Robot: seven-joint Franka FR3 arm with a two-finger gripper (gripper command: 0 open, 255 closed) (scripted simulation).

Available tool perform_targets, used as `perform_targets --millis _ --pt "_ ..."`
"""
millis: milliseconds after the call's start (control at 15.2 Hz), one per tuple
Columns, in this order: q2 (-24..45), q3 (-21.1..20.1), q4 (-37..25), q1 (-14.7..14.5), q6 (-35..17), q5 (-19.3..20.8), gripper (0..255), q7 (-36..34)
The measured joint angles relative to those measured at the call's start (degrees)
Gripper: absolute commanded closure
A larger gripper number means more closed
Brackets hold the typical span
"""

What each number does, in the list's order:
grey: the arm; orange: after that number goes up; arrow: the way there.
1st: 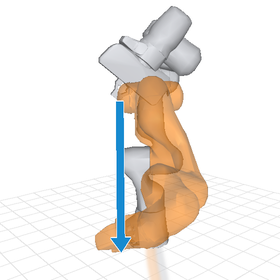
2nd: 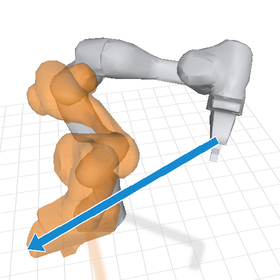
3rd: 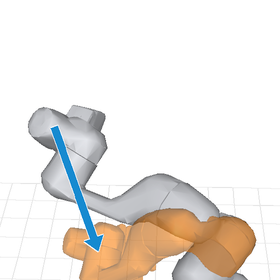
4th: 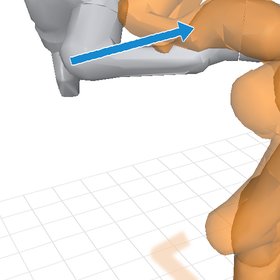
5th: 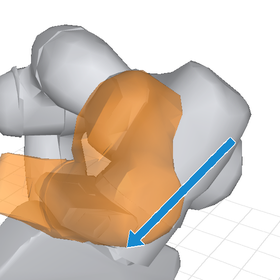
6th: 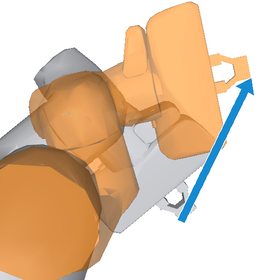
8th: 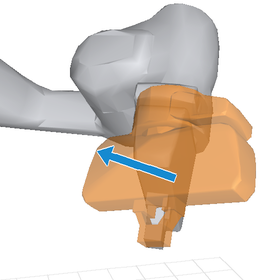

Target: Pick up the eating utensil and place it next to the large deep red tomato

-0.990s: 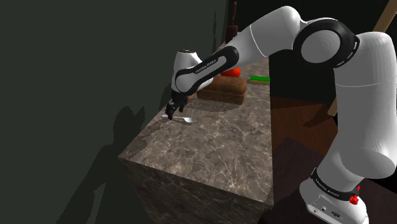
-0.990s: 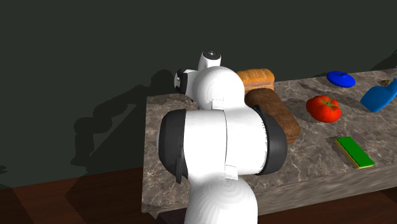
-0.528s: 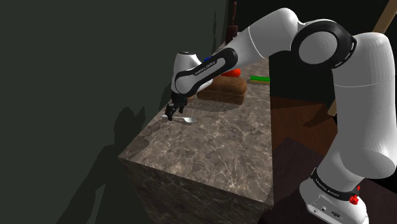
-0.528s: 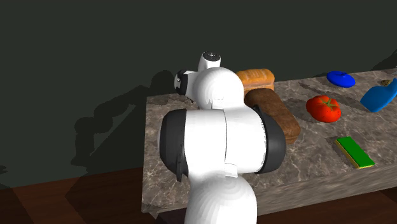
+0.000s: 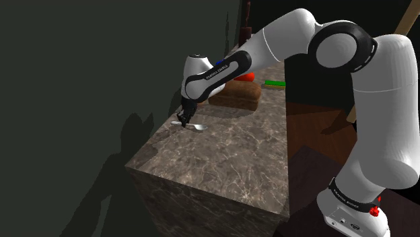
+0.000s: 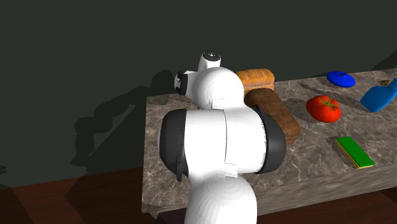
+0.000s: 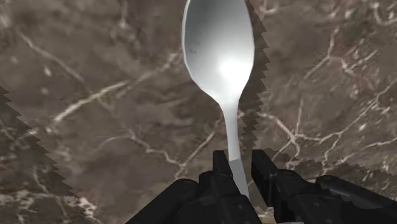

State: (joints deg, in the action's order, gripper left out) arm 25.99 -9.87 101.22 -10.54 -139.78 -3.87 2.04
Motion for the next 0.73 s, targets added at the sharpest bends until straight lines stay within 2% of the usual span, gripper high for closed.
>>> perform_targets --millis 264,726 --pt "-0.2 0.0 -0.1 0.0 0.3 0.0 255 0.0" --pt "-2.7 -0.1 -1.8 0.2 4.5 -0.2 255 -0.2"
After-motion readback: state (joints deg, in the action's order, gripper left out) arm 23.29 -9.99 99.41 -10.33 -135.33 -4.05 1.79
